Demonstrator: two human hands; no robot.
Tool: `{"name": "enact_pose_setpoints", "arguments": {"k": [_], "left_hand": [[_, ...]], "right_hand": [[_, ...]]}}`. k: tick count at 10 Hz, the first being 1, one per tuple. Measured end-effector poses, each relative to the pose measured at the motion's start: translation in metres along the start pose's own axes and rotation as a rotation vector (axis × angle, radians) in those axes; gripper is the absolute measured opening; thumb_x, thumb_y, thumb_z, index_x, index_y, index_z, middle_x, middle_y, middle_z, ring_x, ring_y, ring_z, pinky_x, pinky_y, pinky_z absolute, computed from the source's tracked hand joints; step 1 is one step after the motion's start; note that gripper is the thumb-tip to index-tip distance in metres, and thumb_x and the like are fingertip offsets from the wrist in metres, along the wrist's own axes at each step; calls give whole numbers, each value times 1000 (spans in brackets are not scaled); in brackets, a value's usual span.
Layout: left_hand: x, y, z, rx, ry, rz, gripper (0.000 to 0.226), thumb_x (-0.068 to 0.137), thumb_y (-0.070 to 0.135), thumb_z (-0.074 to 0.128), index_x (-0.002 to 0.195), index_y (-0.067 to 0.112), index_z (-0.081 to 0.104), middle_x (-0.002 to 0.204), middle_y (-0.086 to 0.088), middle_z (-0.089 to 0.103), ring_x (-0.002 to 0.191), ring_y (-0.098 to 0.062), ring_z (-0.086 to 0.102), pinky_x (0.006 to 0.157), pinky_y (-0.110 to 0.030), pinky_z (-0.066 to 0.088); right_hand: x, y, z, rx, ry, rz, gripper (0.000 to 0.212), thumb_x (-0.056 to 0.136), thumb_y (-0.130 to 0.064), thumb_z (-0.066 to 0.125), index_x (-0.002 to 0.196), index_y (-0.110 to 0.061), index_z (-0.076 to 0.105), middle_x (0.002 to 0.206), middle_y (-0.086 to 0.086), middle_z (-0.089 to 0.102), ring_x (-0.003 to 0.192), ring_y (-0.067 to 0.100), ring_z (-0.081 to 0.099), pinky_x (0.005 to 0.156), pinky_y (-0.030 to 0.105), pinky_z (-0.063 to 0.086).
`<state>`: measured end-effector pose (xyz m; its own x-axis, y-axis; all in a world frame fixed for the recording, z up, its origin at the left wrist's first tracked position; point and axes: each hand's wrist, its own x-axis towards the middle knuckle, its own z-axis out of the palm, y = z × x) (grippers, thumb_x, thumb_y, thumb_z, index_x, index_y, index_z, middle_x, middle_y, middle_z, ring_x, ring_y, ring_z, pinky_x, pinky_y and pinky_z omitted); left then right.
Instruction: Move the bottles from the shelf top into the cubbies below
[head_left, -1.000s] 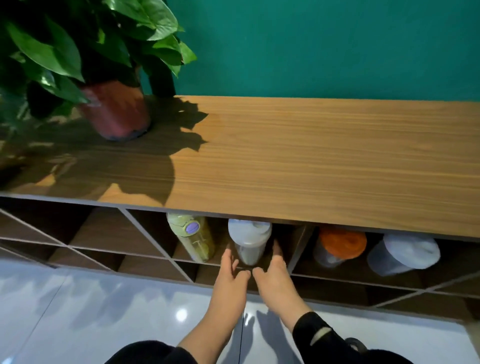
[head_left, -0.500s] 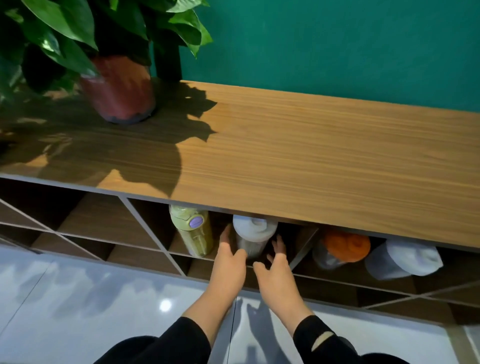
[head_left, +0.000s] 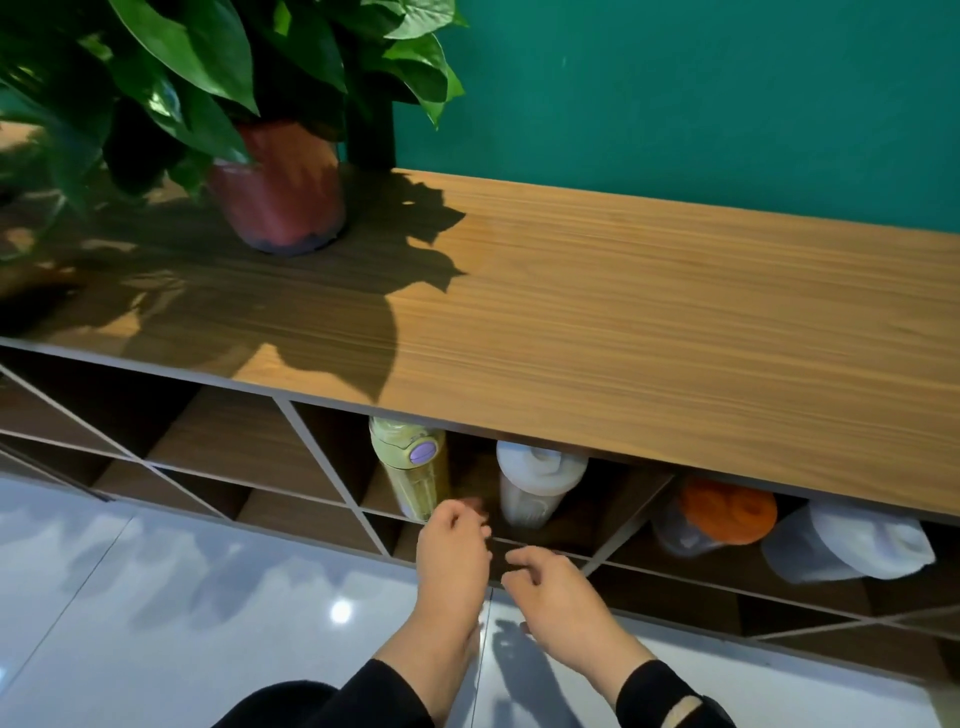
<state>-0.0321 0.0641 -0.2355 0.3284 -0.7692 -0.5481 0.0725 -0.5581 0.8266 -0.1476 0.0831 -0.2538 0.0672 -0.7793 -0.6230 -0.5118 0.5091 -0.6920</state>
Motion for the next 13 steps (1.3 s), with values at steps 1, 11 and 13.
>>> {"name": "enact_pose_setpoints", "arguments": {"k": [1, 11, 13], "left_hand": [[5, -3, -15, -187, 202, -46, 28, 101, 12, 43, 127, 20, 50, 108, -17, 65, 89, -25, 63, 76, -42, 53], [46, 12, -50, -137, 103, 102, 52, 96, 2, 38, 138, 30, 50, 113, 1, 71, 102, -17, 68, 85, -36, 57], [39, 7, -51, -89, 196, 106, 44, 99, 5, 37, 136, 24, 50, 122, -1, 66, 111, -23, 63, 95, -42, 54]], "right_hand": [[10, -12, 20, 10, -58, -72, 54, 100, -23, 54, 151, -24, 35, 145, -2, 50, 118, 11, 55, 91, 19, 46], [42, -58, 57, 137, -11, -355, 69, 92, -12, 51, 145, -47, 27, 119, 3, 65, 107, 20, 64, 89, 36, 56], [39, -54, 50, 121, 38, -296, 75, 98, -18, 49, 158, -29, 5, 112, -6, 59, 93, 15, 62, 82, 23, 47]]}}
